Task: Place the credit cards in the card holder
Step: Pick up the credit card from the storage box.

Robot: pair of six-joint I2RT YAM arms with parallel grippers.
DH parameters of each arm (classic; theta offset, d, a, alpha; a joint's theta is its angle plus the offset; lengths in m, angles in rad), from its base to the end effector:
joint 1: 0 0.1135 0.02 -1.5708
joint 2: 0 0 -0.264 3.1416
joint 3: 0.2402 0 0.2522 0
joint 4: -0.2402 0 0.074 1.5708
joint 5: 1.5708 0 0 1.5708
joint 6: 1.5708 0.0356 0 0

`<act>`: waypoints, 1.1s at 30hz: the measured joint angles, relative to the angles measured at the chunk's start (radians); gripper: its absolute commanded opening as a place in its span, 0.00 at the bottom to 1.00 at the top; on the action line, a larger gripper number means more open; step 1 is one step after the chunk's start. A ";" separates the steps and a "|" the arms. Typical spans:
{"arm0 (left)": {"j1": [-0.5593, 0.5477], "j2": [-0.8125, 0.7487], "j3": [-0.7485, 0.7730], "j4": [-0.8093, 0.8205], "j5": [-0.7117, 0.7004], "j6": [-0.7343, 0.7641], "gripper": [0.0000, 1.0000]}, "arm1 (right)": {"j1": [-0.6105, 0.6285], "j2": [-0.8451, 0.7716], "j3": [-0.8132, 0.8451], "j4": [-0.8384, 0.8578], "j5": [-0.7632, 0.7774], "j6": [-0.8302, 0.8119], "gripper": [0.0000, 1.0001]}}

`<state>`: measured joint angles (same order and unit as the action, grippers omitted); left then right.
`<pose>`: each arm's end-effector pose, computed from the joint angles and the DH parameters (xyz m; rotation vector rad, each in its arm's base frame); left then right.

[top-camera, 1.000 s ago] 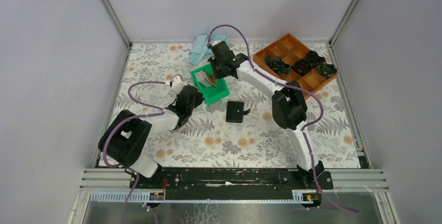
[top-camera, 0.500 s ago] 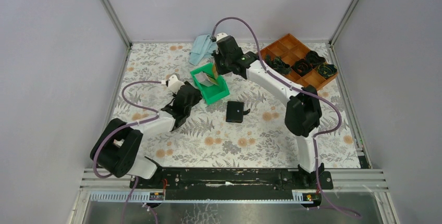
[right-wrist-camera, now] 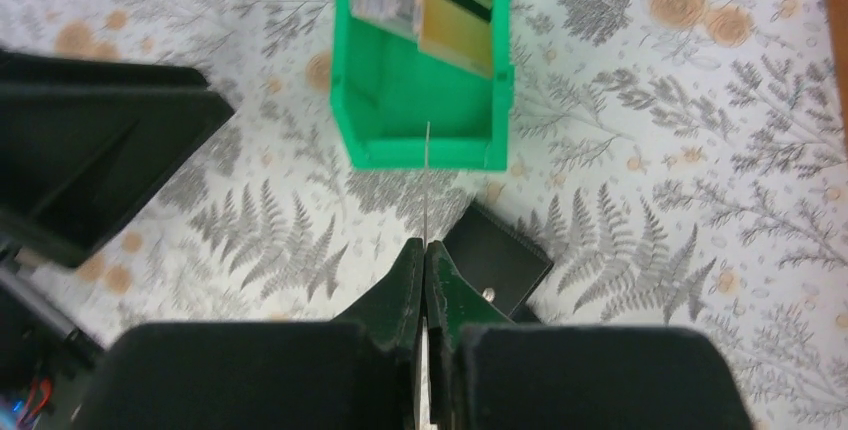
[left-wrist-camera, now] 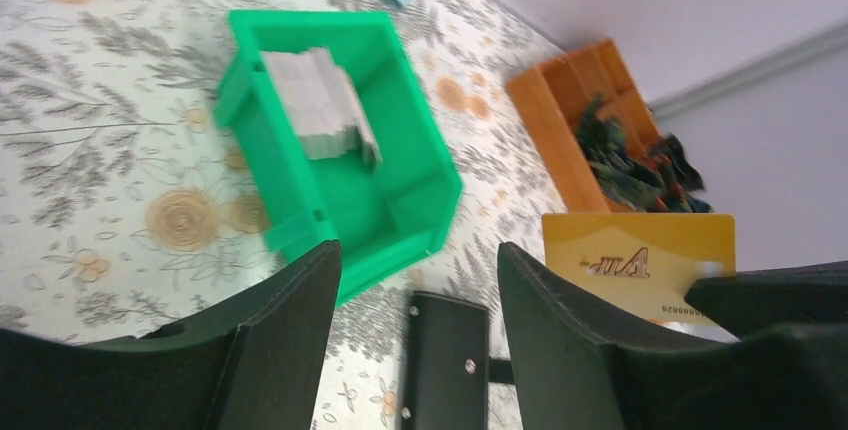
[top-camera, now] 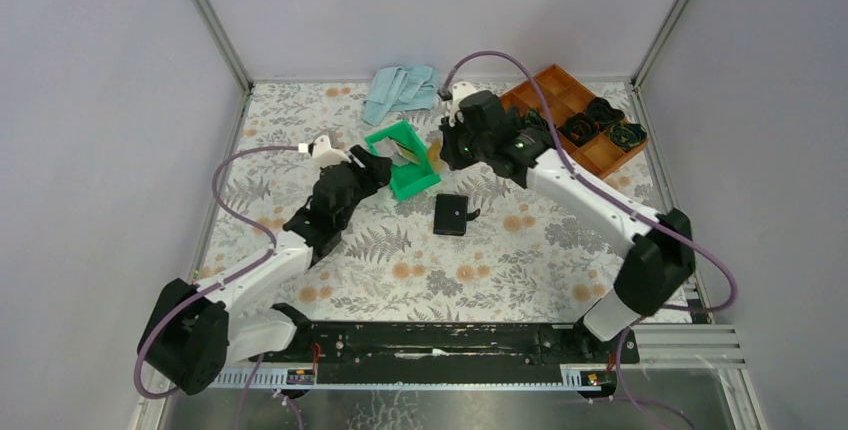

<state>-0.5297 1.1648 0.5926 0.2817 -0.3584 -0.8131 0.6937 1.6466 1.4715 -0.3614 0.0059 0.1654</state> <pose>0.2281 -0.1191 0.2431 -0.5135 1.8144 -0.6008 0.2968 0.2466 0.3371 -0.5575 2.0751 0.5032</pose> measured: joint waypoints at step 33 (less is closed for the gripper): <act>-0.023 -0.176 -0.093 0.197 1.030 0.217 0.54 | -0.012 -0.531 -0.488 -0.059 -0.598 0.151 0.00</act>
<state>-0.5526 0.9886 0.4999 0.4786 0.6712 -0.5957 0.6815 1.1156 0.9833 -0.4202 -0.5919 0.3168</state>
